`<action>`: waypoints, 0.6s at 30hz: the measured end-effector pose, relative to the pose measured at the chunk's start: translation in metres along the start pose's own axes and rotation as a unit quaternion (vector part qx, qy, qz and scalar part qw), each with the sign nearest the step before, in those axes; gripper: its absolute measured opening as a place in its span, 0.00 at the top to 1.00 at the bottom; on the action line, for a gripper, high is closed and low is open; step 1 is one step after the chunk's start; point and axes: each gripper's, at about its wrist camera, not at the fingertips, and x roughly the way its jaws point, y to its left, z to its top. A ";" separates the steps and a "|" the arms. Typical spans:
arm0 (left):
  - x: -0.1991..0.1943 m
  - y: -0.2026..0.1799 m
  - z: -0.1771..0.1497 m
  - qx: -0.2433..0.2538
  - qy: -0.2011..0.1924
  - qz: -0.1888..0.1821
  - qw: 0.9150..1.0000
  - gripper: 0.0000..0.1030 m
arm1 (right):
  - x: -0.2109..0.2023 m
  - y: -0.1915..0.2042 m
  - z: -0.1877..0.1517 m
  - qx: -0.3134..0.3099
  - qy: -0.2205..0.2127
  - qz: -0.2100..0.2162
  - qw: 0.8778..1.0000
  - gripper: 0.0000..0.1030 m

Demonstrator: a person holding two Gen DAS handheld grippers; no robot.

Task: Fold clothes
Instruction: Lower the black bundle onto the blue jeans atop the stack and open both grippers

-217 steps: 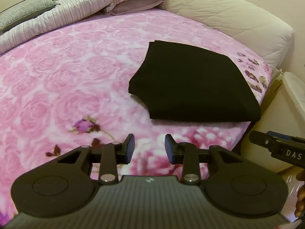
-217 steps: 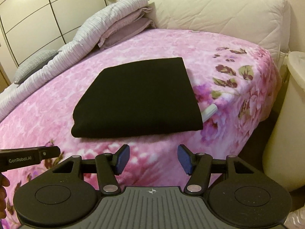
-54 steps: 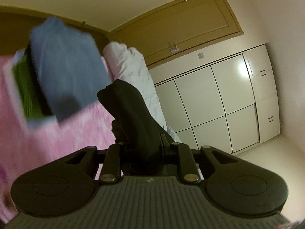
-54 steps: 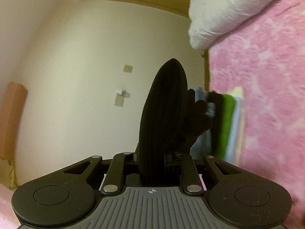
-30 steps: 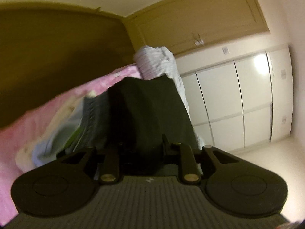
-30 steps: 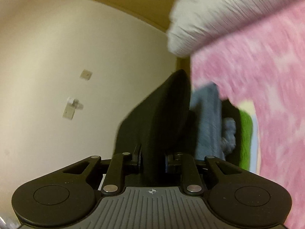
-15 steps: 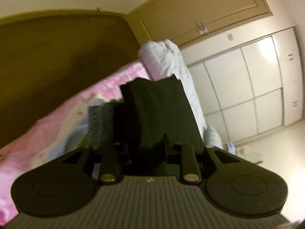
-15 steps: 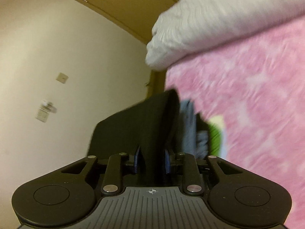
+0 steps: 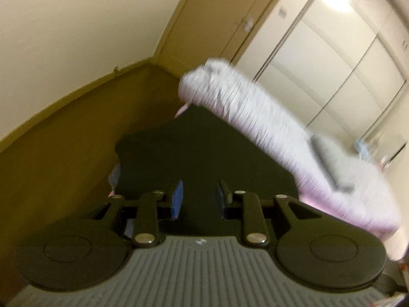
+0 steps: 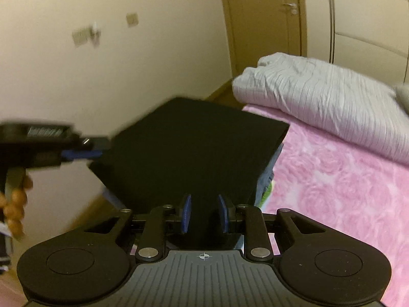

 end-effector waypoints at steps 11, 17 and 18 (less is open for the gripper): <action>-0.002 -0.016 -0.010 0.021 0.037 0.075 0.996 0.86 | 0.027 -0.005 -0.017 0.047 0.050 0.003 0.998 0.76; -0.025 -0.057 -0.002 0.018 0.052 0.106 0.993 0.79 | -0.001 -0.019 -0.002 0.078 0.056 0.023 0.995 0.66; -0.032 -0.065 -0.002 0.020 0.053 0.108 0.992 0.77 | -0.007 -0.022 0.002 0.081 0.060 0.024 0.995 0.56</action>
